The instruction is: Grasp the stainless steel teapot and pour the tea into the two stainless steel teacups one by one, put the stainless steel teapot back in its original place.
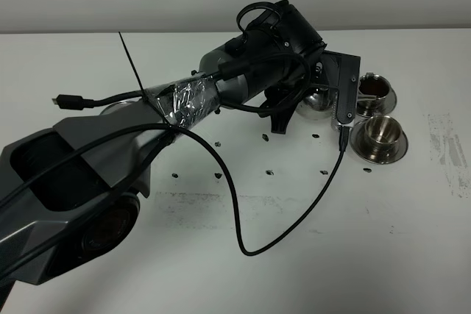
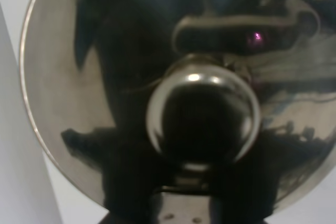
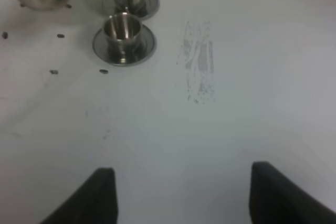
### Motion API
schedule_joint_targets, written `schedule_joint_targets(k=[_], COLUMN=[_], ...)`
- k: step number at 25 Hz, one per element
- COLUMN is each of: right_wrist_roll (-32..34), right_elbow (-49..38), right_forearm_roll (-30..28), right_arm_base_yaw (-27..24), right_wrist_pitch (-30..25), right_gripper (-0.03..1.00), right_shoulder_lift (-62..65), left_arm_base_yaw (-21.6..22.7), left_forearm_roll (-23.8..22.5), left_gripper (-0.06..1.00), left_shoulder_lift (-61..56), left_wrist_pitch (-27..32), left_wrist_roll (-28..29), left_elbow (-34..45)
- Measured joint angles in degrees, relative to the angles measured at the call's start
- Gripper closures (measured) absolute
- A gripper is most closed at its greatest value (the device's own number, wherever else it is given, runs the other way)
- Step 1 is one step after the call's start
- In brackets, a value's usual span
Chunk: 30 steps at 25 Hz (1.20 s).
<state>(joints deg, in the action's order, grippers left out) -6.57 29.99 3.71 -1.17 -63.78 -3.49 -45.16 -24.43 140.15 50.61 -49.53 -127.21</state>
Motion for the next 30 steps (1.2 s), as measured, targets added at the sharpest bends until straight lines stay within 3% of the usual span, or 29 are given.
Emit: schedule_joint_targets(k=[17,30], right_wrist_roll=[0.0,0.81], right_elbow=[0.0,0.0], right_forearm_roll=[0.0,-1.34], right_arm_base_yaw=[0.0,0.0], right_wrist_pitch=[0.0,0.0], right_gripper=[0.44,0.44], right_shoulder_lift=[0.0,0.0], left_arm_base_yaw=[-1.91,-2.62], left_forearm_roll=[-9.32,-13.65], left_gripper=[0.77,0.77], left_shoulder_lift=[2.64,3.02], left_wrist_pitch=[-2.44,-3.39], left_wrist_roll=[0.0,-2.45], left_elbow=[0.0,0.0])
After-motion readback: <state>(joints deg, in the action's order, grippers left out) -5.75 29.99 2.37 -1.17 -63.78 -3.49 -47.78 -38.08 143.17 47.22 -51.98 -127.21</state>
